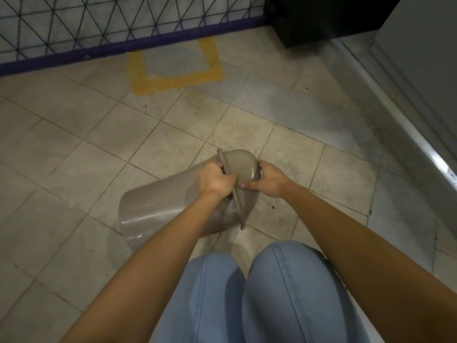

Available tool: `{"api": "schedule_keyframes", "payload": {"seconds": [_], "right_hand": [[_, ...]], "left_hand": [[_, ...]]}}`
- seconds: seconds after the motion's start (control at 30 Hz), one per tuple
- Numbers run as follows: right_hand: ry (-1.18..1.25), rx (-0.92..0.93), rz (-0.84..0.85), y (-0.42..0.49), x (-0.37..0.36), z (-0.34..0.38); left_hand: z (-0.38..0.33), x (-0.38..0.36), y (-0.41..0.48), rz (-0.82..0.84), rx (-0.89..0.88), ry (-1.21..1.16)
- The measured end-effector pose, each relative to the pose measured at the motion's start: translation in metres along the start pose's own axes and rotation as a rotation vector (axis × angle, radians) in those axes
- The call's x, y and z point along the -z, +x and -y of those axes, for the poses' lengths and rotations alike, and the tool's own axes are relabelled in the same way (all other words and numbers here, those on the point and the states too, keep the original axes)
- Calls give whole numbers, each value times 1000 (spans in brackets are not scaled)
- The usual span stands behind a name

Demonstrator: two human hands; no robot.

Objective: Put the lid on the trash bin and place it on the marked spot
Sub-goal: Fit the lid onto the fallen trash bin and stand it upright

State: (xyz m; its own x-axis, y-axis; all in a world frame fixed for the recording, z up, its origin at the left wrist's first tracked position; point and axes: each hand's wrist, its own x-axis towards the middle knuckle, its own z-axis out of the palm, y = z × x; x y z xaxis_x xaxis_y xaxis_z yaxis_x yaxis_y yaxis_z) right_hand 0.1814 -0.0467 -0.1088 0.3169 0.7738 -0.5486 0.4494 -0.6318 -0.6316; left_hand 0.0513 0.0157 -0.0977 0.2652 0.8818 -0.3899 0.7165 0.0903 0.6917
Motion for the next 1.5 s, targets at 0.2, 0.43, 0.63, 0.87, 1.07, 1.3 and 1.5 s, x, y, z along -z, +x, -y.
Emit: {"api": "schedule_keyframes", "payload": {"seconds": [0.2, 0.43, 0.63, 0.87, 1.07, 1.3, 1.5], "right_hand": [[5, 25, 14, -6, 5, 3], [206, -6, -33, -19, 17, 6], [297, 16, -146, -26, 33, 20], [388, -235, -136, -37, 42, 9], [562, -207, 67, -47, 43, 1], [494, -166, 48, -52, 48, 0], [406, -131, 76, -60, 63, 2]], "left_hand": [[2, 1, 0, 43, 67, -143], [-10, 23, -3, 32, 127, -306], [-26, 58, -7, -25, 159, -476], [-28, 83, -12, -20, 169, -602], [-24, 91, -14, -50, 229, -653], [-14, 95, -10, 11, 185, -632], [0, 95, -11, 59, 109, -609]]}}
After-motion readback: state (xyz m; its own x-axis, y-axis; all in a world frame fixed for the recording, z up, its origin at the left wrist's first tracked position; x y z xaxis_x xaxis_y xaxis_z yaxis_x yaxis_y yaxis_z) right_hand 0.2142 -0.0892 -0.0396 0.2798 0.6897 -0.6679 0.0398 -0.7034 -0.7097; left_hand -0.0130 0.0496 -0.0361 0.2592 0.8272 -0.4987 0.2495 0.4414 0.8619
